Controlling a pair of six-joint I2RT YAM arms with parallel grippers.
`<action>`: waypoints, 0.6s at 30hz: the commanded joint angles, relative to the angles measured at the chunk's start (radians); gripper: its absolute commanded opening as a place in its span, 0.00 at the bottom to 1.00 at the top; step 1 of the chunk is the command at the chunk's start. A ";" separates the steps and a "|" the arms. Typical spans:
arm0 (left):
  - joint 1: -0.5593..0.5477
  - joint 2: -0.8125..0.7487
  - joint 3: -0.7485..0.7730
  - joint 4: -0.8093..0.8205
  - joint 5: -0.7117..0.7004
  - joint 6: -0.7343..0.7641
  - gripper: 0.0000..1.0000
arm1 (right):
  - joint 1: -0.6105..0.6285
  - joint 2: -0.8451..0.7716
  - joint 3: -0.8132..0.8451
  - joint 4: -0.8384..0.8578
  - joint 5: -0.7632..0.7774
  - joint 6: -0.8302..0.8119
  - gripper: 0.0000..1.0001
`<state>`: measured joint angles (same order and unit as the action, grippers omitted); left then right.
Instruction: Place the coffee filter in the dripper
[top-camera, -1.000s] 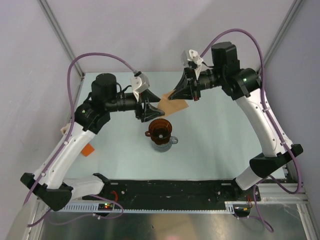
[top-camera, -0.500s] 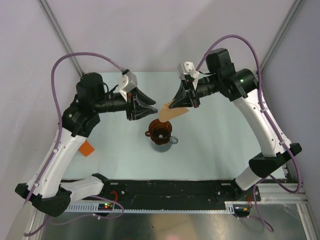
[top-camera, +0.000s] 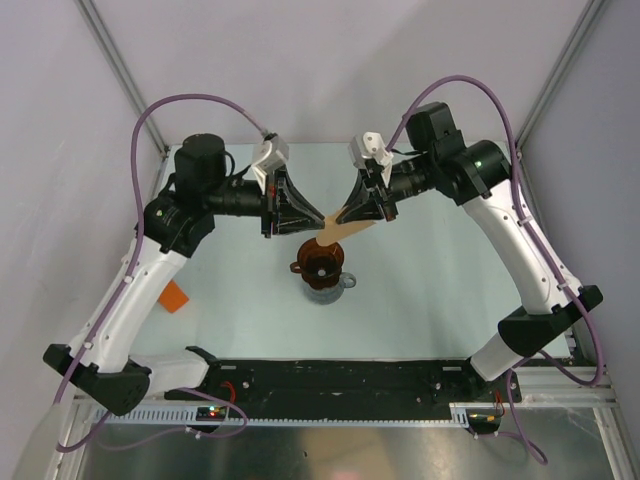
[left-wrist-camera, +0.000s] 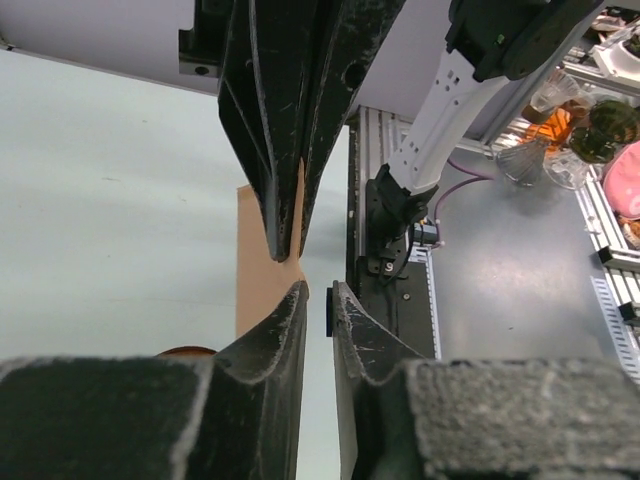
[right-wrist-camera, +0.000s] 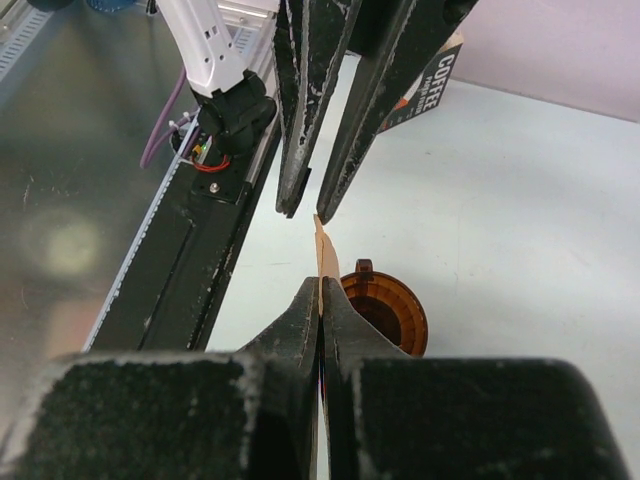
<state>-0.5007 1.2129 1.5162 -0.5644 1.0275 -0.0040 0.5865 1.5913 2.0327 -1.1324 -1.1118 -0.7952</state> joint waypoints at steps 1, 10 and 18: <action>0.008 0.007 0.048 0.008 0.057 -0.032 0.18 | 0.010 -0.040 -0.016 0.001 -0.007 -0.031 0.00; 0.018 0.028 0.050 0.009 0.053 -0.035 0.03 | 0.013 -0.053 -0.023 0.006 -0.016 -0.055 0.00; 0.023 0.027 0.040 0.009 0.028 -0.034 0.13 | 0.013 -0.060 -0.021 0.013 -0.031 -0.060 0.00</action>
<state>-0.4835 1.2434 1.5291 -0.5648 1.0531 -0.0277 0.5930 1.5650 2.0090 -1.1324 -1.1149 -0.8352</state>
